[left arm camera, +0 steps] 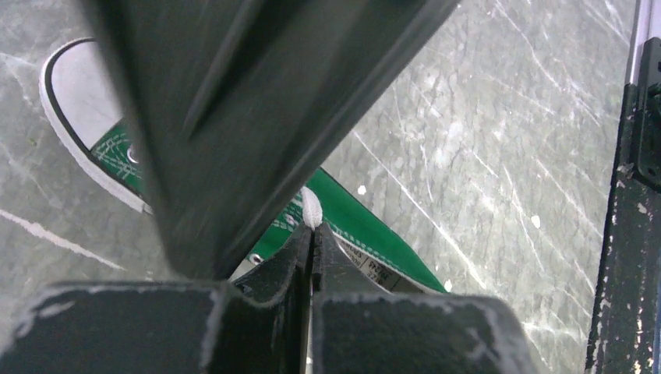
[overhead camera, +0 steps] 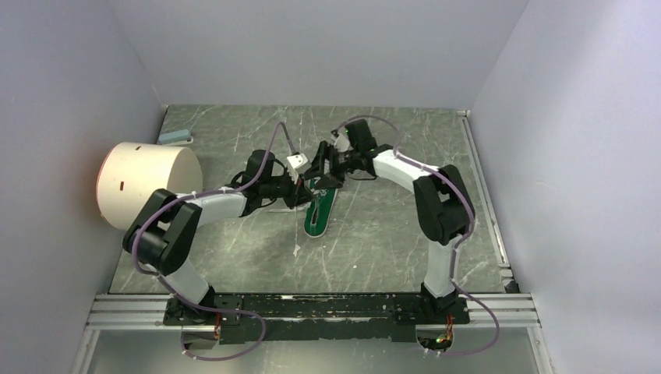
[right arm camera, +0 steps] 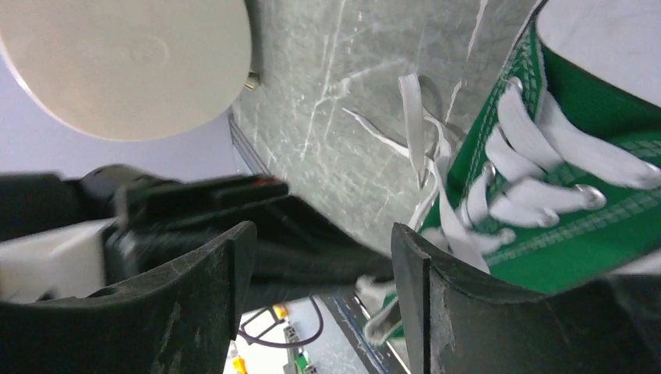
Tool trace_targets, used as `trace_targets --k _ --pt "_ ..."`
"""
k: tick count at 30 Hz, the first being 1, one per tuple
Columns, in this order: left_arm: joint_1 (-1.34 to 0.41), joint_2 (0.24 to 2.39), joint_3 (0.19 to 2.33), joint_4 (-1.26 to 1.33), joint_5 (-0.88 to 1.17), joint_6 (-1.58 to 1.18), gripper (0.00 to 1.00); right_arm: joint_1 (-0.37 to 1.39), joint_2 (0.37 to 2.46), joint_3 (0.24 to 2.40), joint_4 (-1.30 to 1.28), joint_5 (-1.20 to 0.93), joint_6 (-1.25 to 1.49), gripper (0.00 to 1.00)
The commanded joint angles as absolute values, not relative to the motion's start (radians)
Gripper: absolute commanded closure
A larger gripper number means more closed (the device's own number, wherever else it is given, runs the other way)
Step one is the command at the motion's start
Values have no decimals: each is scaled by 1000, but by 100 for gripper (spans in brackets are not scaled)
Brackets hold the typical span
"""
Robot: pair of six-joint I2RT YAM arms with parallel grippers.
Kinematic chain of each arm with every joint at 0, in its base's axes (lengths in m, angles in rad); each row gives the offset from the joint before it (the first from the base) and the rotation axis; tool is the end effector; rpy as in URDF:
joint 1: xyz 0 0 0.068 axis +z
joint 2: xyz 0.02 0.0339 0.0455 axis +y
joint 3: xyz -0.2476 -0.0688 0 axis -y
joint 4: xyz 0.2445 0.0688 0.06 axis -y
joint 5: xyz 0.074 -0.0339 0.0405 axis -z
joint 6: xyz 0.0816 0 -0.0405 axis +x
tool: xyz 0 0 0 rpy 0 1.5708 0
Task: Tie the shoes
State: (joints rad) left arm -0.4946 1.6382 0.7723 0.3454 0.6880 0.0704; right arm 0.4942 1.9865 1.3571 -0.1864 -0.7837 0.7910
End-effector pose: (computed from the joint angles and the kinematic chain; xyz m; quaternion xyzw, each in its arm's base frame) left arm 0.2920 -0.2163 0.1450 0.3894 0.7351 -0.3846 0.4000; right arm 0.3629 0.2610 0.1486 -0.0122 0.8705 0.4883 0.0600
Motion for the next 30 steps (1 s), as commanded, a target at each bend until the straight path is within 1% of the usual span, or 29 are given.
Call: trace_targets --k 1,4,6,9,11,13,15,16,18,23,26,30 --pt "-480 1714 884 291 718 35 95 420 1833 1312 -291 -826 658 32" --pt "-474 1783 963 230 754 7 95 381 1725 1203 -271 -732 559 33" --pt "-473 1813 1003 199 747 -37 95 402 1650 1131 -227 -656 491 34" --pt "-472 1849 1054 156 749 -60 95 509 1562 1035 -158 -497 416 35" --pt "-472 1875 1079 133 753 -71 95 617 1507 974 -101 -380 403 35" --pt "-472 1904 1109 97 747 -80 95 711 1467 913 -15 -250 392 36" --pt "-467 1946 1148 52 751 -87 95 791 1448 843 129 -115 385 37" --pt "-464 1963 1166 29 751 -88 95 821 1456 824 178 -60 382 39" --pt "-462 1977 1186 10 758 -90 95 871 1499 824 237 35 384 49" --pt "-457 1999 1198 2 755 -89 95 955 1630 859 389 139 408 58" --pt "-444 2015 1218 -45 761 -106 95 1012 1683 877 455 251 411 59" --pt "-437 2032 1247 -76 783 -118 95 1050 1743 925 441 354 394 59"
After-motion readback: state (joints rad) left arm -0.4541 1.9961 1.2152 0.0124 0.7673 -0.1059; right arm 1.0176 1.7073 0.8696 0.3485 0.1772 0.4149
